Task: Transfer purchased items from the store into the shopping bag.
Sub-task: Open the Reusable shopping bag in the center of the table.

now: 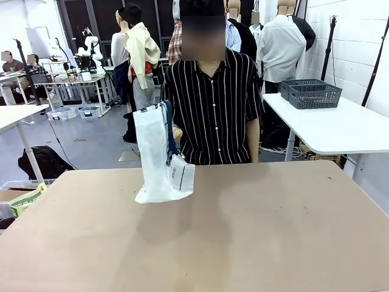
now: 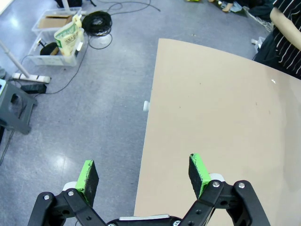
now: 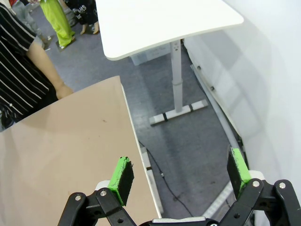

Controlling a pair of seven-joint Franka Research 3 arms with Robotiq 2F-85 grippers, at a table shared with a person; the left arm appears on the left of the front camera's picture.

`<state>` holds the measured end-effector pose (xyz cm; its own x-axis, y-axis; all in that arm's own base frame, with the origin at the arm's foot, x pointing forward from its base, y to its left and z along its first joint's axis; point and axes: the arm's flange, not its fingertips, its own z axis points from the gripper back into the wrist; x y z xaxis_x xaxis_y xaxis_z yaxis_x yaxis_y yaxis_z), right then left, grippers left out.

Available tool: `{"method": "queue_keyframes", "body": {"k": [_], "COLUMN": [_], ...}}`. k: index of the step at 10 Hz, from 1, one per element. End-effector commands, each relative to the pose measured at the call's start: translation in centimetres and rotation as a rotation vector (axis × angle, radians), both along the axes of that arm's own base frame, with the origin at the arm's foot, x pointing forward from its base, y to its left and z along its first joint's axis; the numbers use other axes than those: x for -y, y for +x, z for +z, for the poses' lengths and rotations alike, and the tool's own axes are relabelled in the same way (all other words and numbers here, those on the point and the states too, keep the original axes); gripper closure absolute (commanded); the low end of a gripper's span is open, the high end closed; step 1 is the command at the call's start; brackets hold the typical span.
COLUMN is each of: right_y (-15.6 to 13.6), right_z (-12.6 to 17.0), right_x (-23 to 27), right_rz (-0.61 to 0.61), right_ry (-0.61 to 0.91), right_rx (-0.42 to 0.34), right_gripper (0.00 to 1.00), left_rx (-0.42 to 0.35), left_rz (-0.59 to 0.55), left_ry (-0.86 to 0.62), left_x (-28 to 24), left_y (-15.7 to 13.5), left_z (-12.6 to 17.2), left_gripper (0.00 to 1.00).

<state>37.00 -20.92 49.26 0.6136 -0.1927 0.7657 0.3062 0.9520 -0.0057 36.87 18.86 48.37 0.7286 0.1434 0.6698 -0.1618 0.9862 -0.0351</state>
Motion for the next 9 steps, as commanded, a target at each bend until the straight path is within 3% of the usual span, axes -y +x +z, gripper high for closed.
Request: {"method": "queue_keyframes", "body": {"k": [1, 9], "right_y": [-0.08, -0.08], "right_z": [0.1, 0.1], "right_x": [0.07, 0.07], "right_rz": [0.003, 0.003], "right_ry": [-0.011, -0.011], "right_rx": [-0.001, -0.001], "right_gripper": [0.0, 0.0], "left_rx": [0.0, 0.0], "left_rz": [-0.003, -0.003], "left_ry": [0.011, 0.011], "left_x": [-0.39, -0.39], "left_y": [-0.14, -0.14], "left_z": [-0.01, -0.01], "left_gripper": [0.0, 0.0]}}
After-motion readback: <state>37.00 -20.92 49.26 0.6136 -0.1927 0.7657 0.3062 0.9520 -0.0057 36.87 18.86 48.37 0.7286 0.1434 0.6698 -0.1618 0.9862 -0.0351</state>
